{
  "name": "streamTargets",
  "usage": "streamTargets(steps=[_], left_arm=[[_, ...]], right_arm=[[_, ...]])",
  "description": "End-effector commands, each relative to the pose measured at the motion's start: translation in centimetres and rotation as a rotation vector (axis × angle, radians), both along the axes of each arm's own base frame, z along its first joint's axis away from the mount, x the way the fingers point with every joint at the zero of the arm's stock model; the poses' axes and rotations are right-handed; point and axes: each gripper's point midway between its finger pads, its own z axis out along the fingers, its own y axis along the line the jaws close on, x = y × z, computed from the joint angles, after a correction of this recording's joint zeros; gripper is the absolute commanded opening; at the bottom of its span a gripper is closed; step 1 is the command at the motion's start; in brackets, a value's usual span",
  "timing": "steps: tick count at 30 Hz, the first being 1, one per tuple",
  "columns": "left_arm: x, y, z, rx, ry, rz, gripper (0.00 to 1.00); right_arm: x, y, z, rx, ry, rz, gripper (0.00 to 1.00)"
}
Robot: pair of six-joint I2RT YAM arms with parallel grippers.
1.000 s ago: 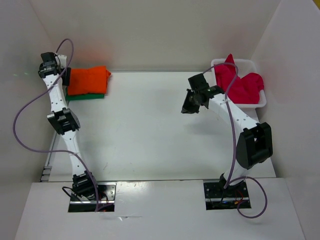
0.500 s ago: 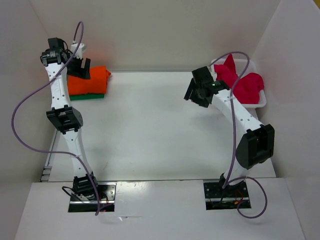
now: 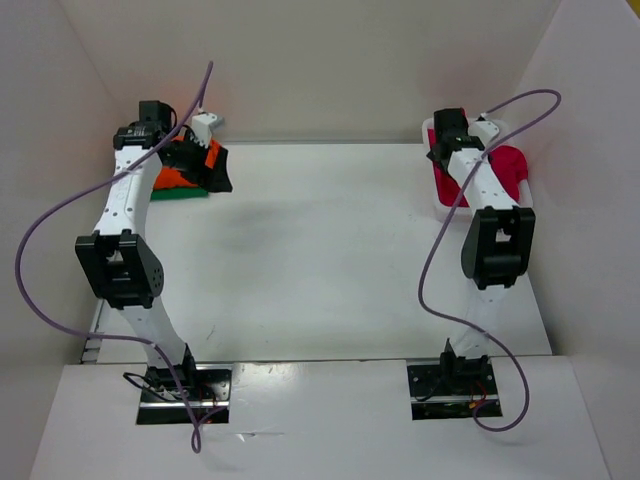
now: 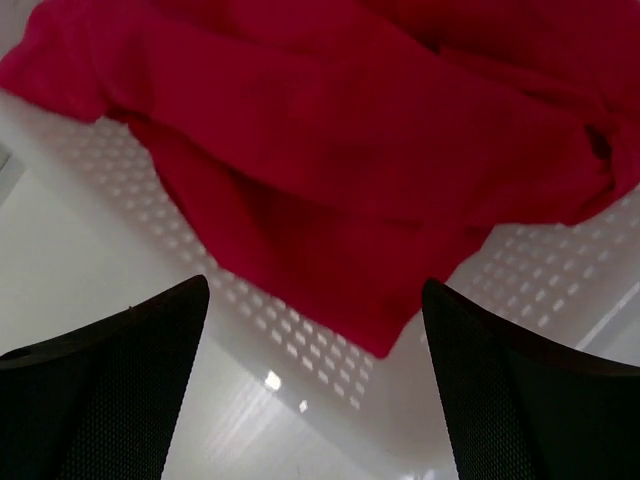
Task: Fold and stack the t-shirts
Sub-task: Grab crumpled tshirt from bin with the right arm
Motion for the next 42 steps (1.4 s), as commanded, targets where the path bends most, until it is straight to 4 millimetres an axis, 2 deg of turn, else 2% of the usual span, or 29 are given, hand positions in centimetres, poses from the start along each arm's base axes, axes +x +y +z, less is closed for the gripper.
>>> streamTargets(steps=[1, 2, 3, 5, 7, 10, 11, 12, 13, 14, 15, 16, 17, 18, 19, 20, 21, 22, 23, 25, 26, 29, 32, 34, 35, 36, 37, 40, 42], left_arm=[[1.4, -0.3, -1.6, -0.068, -0.007, 0.021, 0.99], [1.0, -0.4, -2.5, -0.078, 0.028, 0.031, 0.99], [0.9, -0.9, -2.8, -0.083, 0.037, 0.028, 0.99], [0.8, -1.2, -3.2, -0.073, 0.047, 0.023, 0.99], [0.7, -0.5, -4.4, -0.034, 0.065, 0.05, 0.99], [0.7, -0.7, -5.3, 0.012, 0.073, 0.056, 0.99], [0.5, -0.8, -5.7, 0.029, 0.083, 0.057, 0.99], [0.5, -1.3, -5.8, 0.043, 0.078, 0.041, 0.99], [0.4, -1.5, -6.2, 0.054, 0.081, 0.038, 0.99], [0.4, -1.9, -6.3, 0.065, 0.081, 0.029, 0.99], [0.5, -1.6, -6.4, 0.088, 0.076, 0.033, 0.99], [0.4, -2.0, -6.4, 0.088, 0.075, 0.022, 0.99], [0.4, -1.9, -6.1, 0.097, 0.066, 0.028, 0.99], [0.4, -1.7, -6.1, 0.106, 0.066, 0.034, 0.99], [0.3, -2.1, -6.1, 0.106, 0.066, 0.025, 0.99], [0.3, -2.1, -6.1, 0.106, 0.066, 0.025, 0.99], [0.2, -1.9, -6.5, 0.114, 0.075, 0.029, 0.99], [0.2, -1.9, -6.5, 0.114, 0.075, 0.029, 0.99], [0.2, -1.9, -6.5, 0.114, 0.075, 0.029, 0.99], [0.2, -1.9, -6.5, 0.114, 0.075, 0.029, 0.99], [0.2, -1.9, -6.5, 0.114, 0.075, 0.029, 0.99], [0.1, -1.9, -5.6, 0.118, 0.049, 0.024, 0.99], [-0.2, -1.9, -5.0, 0.118, 0.037, 0.025, 0.99], [-0.5, -2.0, -4.9, 0.11, 0.035, 0.02, 0.99], [-0.6, -2.0, -4.4, 0.11, 0.025, 0.02, 0.99], [-0.8, -2.0, -4.3, 0.11, 0.023, 0.02, 0.99], [-0.8, -2.2, -3.7, 0.101, 0.003, 0.015, 0.99], [-1.3, -2.4, -2.7, 0.088, -0.015, 0.018, 0.99], [-1.6, -2.4, -2.1, 0.088, -0.029, 0.018, 0.99]], right_arm=[[2.1, -5.3, 2.2, -0.106, -0.098, -0.209, 0.92], [2.3, -6.2, 1.4, -0.102, -0.084, -0.232, 0.92], [2.0, -7.2, 0.6, -0.114, -0.045, -0.253, 0.92], [2.9, -9.2, -1.2, -0.097, -0.021, -0.27, 0.94], [4.0, -10.1, -2.9, -0.087, 0.021, -0.244, 0.99], [5.9, -9.8, -5.0, -0.087, 0.088, -0.162, 1.0], [6.7, -9.9, -4.3, -0.092, 0.074, -0.157, 1.0], [6.2, -9.8, -5.3, -0.09, 0.124, -0.155, 1.0], [6.3, -9.7, -7.5, -0.082, 0.165, -0.147, 1.0], [6.4, -9.7, -8.4, -0.059, 0.185, -0.128, 1.0], [6.9, -9.6, -8.2, -0.048, 0.174, -0.119, 1.0], [6.7, -9.4, -10.1, -0.035, 0.22, -0.11, 1.0], [6.7, -9.2, -10.6, -0.025, 0.233, -0.103, 0.92], [7.1, -9.2, -9.8, -0.026, 0.215, -0.103, 0.83], [6.8, -8.9, -10.7, -0.007, 0.243, -0.101, 0.65], [6.9, -8.9, -10.3, -0.007, 0.24, -0.102, 0.42], [8.0, -8.3, -8.4, -0.012, 0.188, -0.09, 0.0], [7.7, -8.6, -8.4, -0.023, 0.205, -0.099, 0.0], [8.8, -7.8, -5.7, -0.045, 0.137, -0.085, 0.0], [8.7, -7.4, -3.9, -0.075, 0.101, -0.127, 0.0], [8.7, -6.7, -2.2, -0.076, 0.059, -0.139, 0.0], [8.2, -6.4, 2.8, -0.112, -0.054, -0.211, 0.0], [7.4, -4.5, 7.6, -0.121, -0.138, -0.193, 0.0], [7.0, -2.9, 10.1, -0.127, -0.177, -0.169, 0.0], [6.3, -2.3, 12.3, -0.122, -0.214, -0.159, 0.0], [6.0, -1.0, 13.2, -0.126, -0.22, -0.128, 0.0], [5.1, -0.3, 15.6, -0.126, -0.265, -0.123, 0.0], [3.3, 2.8, 20.0, -0.133, -0.353, -0.094, 0.0], [0.9, 5.2, 24.7, -0.107, -0.457, -0.058, 0.0]])
